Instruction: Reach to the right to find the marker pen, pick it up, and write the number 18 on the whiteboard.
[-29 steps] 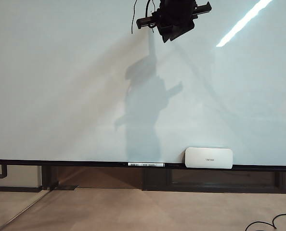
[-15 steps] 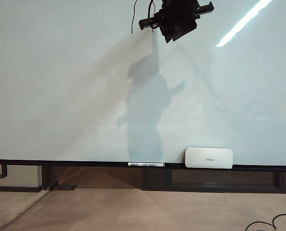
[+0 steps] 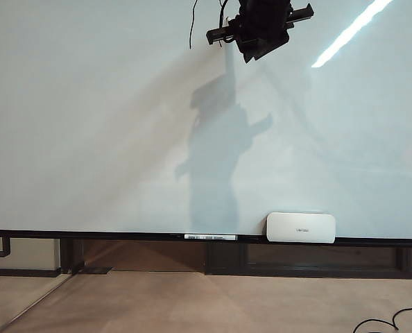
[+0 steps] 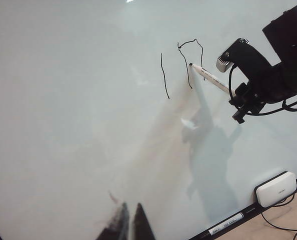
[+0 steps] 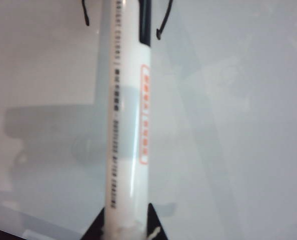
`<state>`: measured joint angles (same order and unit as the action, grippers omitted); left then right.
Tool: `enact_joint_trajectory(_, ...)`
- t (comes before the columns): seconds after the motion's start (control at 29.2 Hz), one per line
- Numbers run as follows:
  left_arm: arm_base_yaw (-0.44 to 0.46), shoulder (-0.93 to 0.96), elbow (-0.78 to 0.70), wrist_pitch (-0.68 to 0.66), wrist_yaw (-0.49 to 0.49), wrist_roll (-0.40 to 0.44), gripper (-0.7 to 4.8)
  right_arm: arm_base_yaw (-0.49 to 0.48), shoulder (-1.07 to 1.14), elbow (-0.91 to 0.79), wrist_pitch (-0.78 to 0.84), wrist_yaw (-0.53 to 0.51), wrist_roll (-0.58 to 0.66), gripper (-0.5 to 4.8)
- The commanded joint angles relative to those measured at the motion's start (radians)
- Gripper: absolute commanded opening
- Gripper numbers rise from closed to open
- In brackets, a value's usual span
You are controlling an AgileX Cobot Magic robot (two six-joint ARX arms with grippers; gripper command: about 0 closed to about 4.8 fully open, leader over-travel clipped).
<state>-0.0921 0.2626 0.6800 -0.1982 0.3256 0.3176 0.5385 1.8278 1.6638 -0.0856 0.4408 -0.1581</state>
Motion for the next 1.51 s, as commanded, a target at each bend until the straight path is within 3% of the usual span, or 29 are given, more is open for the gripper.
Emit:
enact_joint_trajectory(0.03, 0.0, 0.0, 0.005, 0.016, 0.0, 0.001, 0.21, -0.002, -0.005, 0.005, 0.018, -0.018, 0.0, -0.04)
enact_joint_trajectory(0.68, 0.0, 0.0, 0.005, 0.016, 0.0, 0.0, 0.21, -0.009, -0.007, 0.005, -0.023, 0.111, 0.004, -0.04)
enact_joint_trajectory(0.92, 0.0, 0.0, 0.005, 0.016, 0.0, 0.0, 0.21, -0.005, -0.015, 0.005, -0.044, 0.1, 0.008, -0.04)
enact_joint_trajectory(1.2, 0.0, 0.0, 0.005, 0.012, 0.0, -0.003, 0.21, 0.066, -0.066, 0.005, -0.089, 0.05, -0.012, -0.04)
enact_joint_trajectory(1.51, -0.001, 0.0, 0.005, 0.012, -0.011, 0.001, 0.21, 0.048, -0.017, 0.005, -0.075, 0.003, -0.01, -0.04)
